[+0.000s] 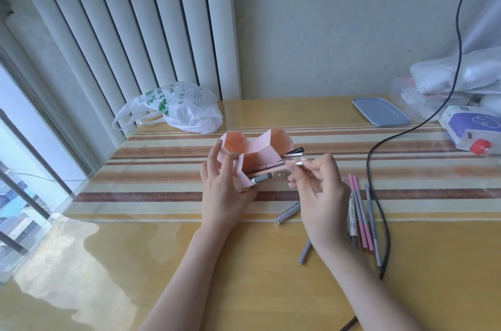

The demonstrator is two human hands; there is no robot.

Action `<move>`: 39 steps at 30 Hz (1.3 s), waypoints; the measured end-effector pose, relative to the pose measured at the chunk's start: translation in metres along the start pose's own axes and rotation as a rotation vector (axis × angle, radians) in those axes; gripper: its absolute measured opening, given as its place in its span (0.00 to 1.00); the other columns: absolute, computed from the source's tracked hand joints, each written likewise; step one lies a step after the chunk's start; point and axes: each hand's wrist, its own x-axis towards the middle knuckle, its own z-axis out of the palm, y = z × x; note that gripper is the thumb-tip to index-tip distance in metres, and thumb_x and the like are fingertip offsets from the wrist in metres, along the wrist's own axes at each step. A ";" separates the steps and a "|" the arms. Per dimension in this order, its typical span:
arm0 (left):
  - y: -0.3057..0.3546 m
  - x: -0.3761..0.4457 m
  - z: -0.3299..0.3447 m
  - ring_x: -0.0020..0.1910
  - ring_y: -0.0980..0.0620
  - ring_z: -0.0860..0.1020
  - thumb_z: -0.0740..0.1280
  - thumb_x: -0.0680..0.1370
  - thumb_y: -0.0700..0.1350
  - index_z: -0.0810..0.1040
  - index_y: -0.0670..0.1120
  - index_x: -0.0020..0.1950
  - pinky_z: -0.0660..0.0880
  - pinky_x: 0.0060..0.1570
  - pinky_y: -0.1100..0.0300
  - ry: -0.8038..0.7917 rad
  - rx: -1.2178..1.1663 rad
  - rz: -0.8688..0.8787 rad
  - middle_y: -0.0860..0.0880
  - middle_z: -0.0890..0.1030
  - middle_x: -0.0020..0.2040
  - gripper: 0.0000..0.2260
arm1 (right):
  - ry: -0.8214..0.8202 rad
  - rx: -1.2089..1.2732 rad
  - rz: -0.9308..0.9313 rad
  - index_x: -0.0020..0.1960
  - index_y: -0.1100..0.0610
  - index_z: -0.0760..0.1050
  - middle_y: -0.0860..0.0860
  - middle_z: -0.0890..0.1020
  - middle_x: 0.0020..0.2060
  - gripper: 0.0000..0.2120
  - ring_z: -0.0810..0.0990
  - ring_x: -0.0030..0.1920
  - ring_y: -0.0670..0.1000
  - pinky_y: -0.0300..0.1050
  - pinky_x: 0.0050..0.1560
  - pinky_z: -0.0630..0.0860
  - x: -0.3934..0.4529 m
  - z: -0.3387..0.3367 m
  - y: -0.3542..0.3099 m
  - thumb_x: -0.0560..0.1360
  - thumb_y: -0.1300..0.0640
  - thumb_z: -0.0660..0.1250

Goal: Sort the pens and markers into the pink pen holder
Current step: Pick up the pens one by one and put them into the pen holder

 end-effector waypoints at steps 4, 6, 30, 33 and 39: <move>0.001 0.000 0.001 0.61 0.42 0.65 0.78 0.62 0.43 0.66 0.56 0.57 0.62 0.55 0.56 -0.009 0.010 0.012 0.46 0.61 0.73 0.30 | -0.070 -0.065 -0.023 0.44 0.57 0.70 0.51 0.82 0.36 0.06 0.79 0.36 0.43 0.35 0.37 0.78 -0.002 0.002 0.002 0.75 0.58 0.67; 0.000 -0.001 0.001 0.60 0.43 0.65 0.77 0.62 0.42 0.66 0.55 0.57 0.62 0.54 0.55 -0.008 0.009 0.011 0.45 0.61 0.74 0.30 | -0.138 -0.116 -0.058 0.42 0.61 0.74 0.52 0.83 0.38 0.04 0.80 0.40 0.46 0.36 0.40 0.77 -0.003 0.005 0.002 0.74 0.62 0.67; -0.002 0.002 -0.001 0.67 0.48 0.59 0.77 0.64 0.47 0.69 0.53 0.60 0.60 0.61 0.56 0.031 -0.128 -0.198 0.49 0.60 0.72 0.28 | -1.030 -0.565 0.422 0.54 0.40 0.80 0.33 0.71 0.58 0.09 0.59 0.51 0.40 0.57 0.65 0.65 0.021 -0.033 0.007 0.77 0.49 0.65; -0.002 0.002 0.000 0.68 0.48 0.59 0.77 0.64 0.48 0.70 0.51 0.60 0.58 0.60 0.58 0.031 -0.120 -0.195 0.50 0.60 0.72 0.28 | -1.053 -0.486 0.458 0.51 0.42 0.82 0.35 0.72 0.63 0.07 0.68 0.35 0.37 0.35 0.36 0.74 0.025 -0.038 0.003 0.77 0.50 0.66; -0.001 0.001 -0.001 0.67 0.49 0.59 0.77 0.64 0.47 0.70 0.51 0.61 0.58 0.59 0.58 0.029 -0.123 -0.197 0.50 0.60 0.72 0.28 | -1.081 -0.377 0.609 0.51 0.40 0.80 0.33 0.66 0.67 0.09 0.72 0.22 0.51 0.41 0.20 0.71 0.022 -0.044 0.011 0.77 0.53 0.65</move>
